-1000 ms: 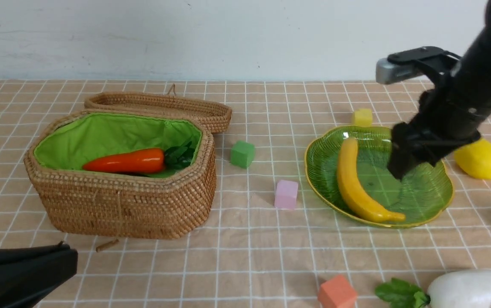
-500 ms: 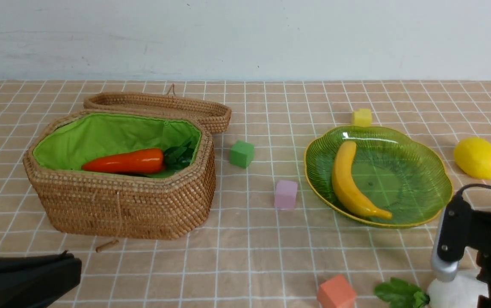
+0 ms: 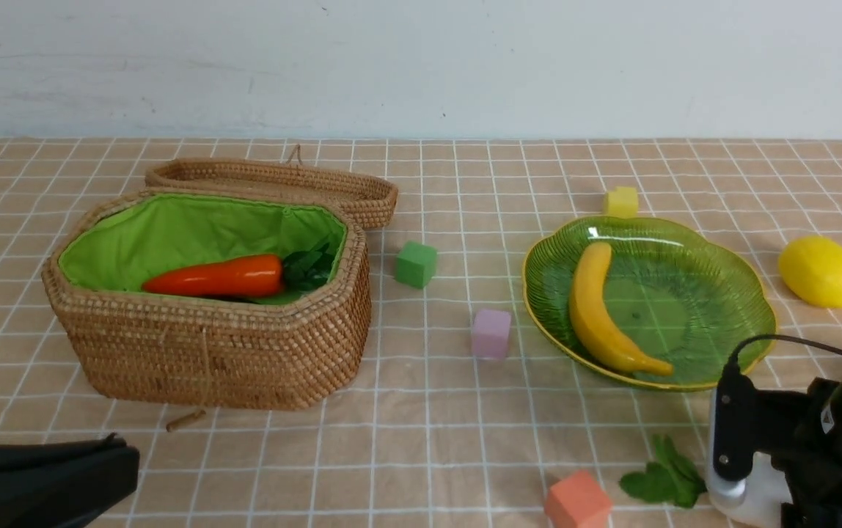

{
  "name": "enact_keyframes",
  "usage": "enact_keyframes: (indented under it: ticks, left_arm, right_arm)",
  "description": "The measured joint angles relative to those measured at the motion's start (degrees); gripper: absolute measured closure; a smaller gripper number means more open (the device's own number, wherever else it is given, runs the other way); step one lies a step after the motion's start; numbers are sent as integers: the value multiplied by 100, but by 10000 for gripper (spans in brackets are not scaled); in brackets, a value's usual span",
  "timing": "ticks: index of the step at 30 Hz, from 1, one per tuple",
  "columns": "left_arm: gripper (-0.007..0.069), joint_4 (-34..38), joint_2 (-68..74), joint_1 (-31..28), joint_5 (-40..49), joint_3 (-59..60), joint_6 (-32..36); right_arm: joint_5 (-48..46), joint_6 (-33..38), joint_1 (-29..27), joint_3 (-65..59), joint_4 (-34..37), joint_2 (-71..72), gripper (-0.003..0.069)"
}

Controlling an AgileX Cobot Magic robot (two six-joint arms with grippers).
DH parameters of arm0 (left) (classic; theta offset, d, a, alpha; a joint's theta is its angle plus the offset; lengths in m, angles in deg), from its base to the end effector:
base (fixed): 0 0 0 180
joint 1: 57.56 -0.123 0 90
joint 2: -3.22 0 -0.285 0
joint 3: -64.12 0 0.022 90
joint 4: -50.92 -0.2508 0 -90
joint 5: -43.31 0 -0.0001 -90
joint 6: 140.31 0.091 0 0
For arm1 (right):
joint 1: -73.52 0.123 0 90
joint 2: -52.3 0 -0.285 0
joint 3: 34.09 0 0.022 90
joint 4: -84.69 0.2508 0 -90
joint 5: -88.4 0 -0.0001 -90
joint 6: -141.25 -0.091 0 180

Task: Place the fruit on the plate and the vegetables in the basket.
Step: Take a daikon with your right arm and place it on the basket on the left.

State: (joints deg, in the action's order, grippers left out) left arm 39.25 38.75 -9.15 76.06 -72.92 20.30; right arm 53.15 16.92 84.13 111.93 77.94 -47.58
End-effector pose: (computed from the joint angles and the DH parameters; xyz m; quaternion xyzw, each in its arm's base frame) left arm 0.0699 -0.0637 0.3282 0.2440 0.7849 -0.2356 0.5185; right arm 0.2590 0.0422 0.1567 -0.5807 0.8077 -0.0718 0.0728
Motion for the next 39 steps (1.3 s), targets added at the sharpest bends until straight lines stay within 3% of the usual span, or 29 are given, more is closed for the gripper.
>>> enact_keyframes:
  ticks: [4, 8, 10, 11, 14, 18, 21, 25, 29, 34, 37, 39]
  left_arm:
    - [629, -12, 0, 0, 31, 0, 0]
    - [626, -77, 7, 0, -79, 0, -49]
    - [627, -126, 7, 0, -179, 0, -138]
    - [627, -250, 7, 0, -228, 0, -339]
    - [624, -666, 7, 7, -203, 0, -759]
    - [625, -1774, 12, 7, -76, -21, -1769]
    - [625, -3056, 12, 7, 213, -83, -3227]
    - [624, -3764, 12, 7, 549, -87, -4201]
    - [624, -3835, 12, 7, 604, -87, -4360]
    - [624, -3835, 12, 7, 604, -90, -4368]
    - [624, -3829, 12, 7, 566, -90, -4294]
    - [624, -3790, 12, 7, 440, -90, -4127]
  right_arm:
    - [-520, -496, 177, 52, 178, 262, 186]
    - [-1214, -2323, 880, 736, 1114, 1040, 186]
    - [-1214, -2607, 1084, 992, 1385, 1200, 186]
    - [-1060, -3025, 1515, 1428, 1718, 1317, 186]
    - [-619, -3259, 1992, 2136, 2011, 1189, 186]
    - [-361, -3304, 2417, 3466, 2306, 532, 186]
    - [-312, -3304, 2746, 5056, 2500, -623, 186]
    - [-342, -3189, 3095, 6648, 2560, -1931, 186]
    - [-459, -3079, 3304, 7763, 2481, -2873, 174]
    - [-702, -3077, 3373, 8811, 1911, -3749, -4]
    - [-1219, -3289, 3368, 8940, 1733, -3692, -8]
    - [-1717, -3528, 3368, 8963, 1534, -3474, 28]
